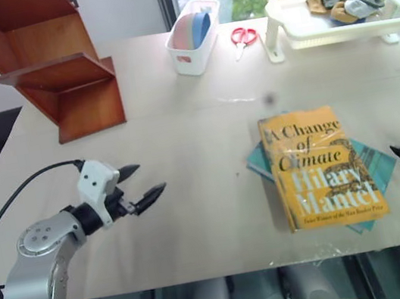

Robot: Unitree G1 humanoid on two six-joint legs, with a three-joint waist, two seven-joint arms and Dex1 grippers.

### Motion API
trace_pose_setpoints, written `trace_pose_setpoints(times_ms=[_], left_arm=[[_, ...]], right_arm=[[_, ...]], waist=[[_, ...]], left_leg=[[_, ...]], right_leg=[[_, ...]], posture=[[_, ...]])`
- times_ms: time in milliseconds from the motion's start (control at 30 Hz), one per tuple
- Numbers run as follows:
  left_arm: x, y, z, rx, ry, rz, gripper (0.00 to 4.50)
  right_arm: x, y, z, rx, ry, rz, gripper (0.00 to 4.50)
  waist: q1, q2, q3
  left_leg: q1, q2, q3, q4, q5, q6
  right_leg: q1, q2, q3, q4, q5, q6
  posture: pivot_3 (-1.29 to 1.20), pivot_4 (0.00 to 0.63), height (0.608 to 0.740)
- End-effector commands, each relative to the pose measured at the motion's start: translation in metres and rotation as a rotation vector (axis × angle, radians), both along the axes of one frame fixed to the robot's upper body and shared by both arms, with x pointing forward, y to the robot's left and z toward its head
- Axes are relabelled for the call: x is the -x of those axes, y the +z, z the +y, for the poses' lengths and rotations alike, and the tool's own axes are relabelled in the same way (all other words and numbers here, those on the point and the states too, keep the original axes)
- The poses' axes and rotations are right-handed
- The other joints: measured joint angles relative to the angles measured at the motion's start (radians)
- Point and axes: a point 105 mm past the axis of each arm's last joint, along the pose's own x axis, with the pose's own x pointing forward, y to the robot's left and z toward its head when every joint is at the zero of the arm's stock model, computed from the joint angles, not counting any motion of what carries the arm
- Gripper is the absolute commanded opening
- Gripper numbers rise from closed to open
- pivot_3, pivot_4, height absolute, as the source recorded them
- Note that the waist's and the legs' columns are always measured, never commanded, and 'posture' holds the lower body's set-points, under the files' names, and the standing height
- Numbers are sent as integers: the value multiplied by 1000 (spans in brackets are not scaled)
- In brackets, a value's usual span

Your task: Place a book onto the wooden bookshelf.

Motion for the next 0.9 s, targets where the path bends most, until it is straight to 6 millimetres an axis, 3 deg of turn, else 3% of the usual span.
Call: trace_pose_setpoints(times_ms=[33,267,400,633,900], left_arm=[[-1,19,-6,-14,-56,-74,4422],[9,70,-25,59,-295,-163,4422],[26,95,-34,90,-465,-128,4422],[46,100,-24,88,-606,-17,4422],[47,104,-27,66,-629,-41,4422]], right_arm=[[3,18,-8,33,-28,-58,4500],[4,15,-9,-46,-65,-23,4500],[11,17,-7,-90,-36,-5,4500],[21,6,8,-154,38,93,4500],[18,-9,30,-209,101,172,4500]], waist=[[0,0,0],[0,0,0],[-1,0,0],[-3,1,0],[-1,0,0]], left_leg=[[0,0,0,0,0,0],[0,0,0,0,0,0],[0,0,0,0,0,0],[1,0,1,-1,0,0],[0,0,1,-1,0,0]], right_leg=[[0,0,0,0,0,0],[0,0,0,0,0,0],[0,0,0,0,0,0],[0,0,0,0,0,0],[0,0,0,0,0,0]], posture=[[0,150,740],[0,150,740],[0,150,740],[0,150,740],[0,150,740]])
